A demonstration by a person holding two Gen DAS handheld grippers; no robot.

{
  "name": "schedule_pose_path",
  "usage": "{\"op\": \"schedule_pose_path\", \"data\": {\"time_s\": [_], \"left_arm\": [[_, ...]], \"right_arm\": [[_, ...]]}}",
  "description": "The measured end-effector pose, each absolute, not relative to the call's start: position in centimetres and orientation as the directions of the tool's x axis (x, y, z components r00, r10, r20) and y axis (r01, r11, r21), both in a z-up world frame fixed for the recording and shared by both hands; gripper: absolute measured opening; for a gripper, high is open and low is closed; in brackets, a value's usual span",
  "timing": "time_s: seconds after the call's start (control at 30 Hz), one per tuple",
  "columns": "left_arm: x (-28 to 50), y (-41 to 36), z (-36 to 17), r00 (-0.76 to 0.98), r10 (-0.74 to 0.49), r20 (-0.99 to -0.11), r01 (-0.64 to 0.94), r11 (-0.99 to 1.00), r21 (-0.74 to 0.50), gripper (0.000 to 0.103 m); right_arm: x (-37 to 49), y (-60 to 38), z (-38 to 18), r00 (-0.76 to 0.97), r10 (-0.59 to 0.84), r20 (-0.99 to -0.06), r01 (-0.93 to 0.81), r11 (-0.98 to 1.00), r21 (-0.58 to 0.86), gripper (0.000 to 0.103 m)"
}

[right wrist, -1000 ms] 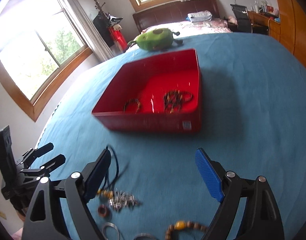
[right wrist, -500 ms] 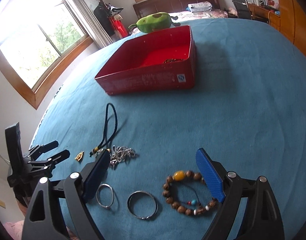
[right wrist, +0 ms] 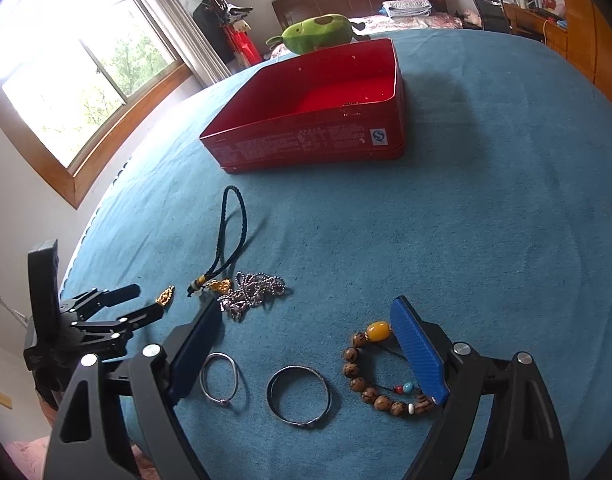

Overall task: Organize jewelry
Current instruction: 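Move both tools back over the remaining jewelry on the bed, then grasp the gold pendant with the left tool while the right tool grasps the brown ring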

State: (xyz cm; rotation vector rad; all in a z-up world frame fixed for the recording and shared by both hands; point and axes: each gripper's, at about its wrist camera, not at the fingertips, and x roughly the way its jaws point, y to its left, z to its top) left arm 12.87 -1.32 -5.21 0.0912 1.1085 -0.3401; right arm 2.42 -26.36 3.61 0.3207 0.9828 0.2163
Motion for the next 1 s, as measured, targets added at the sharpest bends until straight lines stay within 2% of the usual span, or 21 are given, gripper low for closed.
{"op": "schedule_pose_path", "data": {"time_s": [0.27, 0.37, 0.47, 0.53, 0.57, 0.6, 0.67, 0.83, 1.0], "left_arm": [[13.3, -2.1, -6.3, 0.393, -0.221, -0.893, 0.337, 0.938, -0.084, 0.075], [13.2, -2.6, -6.3, 0.399, -0.214, -0.892, 0.352, 0.934, -0.066, 0.066], [13.0, -3.1, -6.3, 0.402, -0.222, -0.888, 0.371, 0.927, -0.064, 0.051], [13.1, -3.3, -6.3, 0.407, -0.227, -0.885, 0.376, 0.924, -0.065, 0.036], [13.1, -3.3, -6.3, 0.410, -0.227, -0.883, 0.377, 0.924, -0.062, 0.032], [13.1, -3.4, -6.2, 0.413, -0.230, -0.881, 0.380, 0.923, -0.063, 0.025], [13.0, -3.4, -6.2, 0.409, -0.243, -0.880, 0.387, 0.919, -0.074, 0.019], [12.9, -3.2, -6.1, 0.400, -0.263, -0.878, 0.392, 0.915, -0.095, 0.018], [12.7, -2.8, -6.1, 0.393, -0.284, -0.874, 0.394, 0.911, -0.119, 0.018]], "right_arm": [[2.6, -25.8, 3.0, 0.522, 0.314, -0.793, -0.047, 0.939, 0.341, 0.076], [2.8, -25.6, 2.8, 0.516, 0.316, -0.796, -0.052, 0.939, 0.339, 0.075], [3.0, -25.0, 2.6, 0.506, 0.325, -0.799, -0.067, 0.938, 0.339, 0.075], [3.2, -24.4, 2.4, 0.494, 0.333, -0.803, -0.083, 0.937, 0.338, 0.074], [3.3, -24.0, 2.3, 0.487, 0.338, -0.805, -0.092, 0.937, 0.338, 0.073], [3.4, -23.6, 2.1, 0.476, 0.346, -0.809, -0.102, 0.935, 0.340, 0.069], [3.6, -22.9, 1.8, 0.453, 0.368, -0.812, -0.120, 0.928, 0.353, 0.061], [3.9, -21.1, 1.1, 0.391, 0.427, -0.815, -0.151, 0.904, 0.401, 0.037], [4.9, -19.0, -0.2, 0.307, 0.466, -0.830, -0.159, 0.885, 0.437, 0.022]]}}
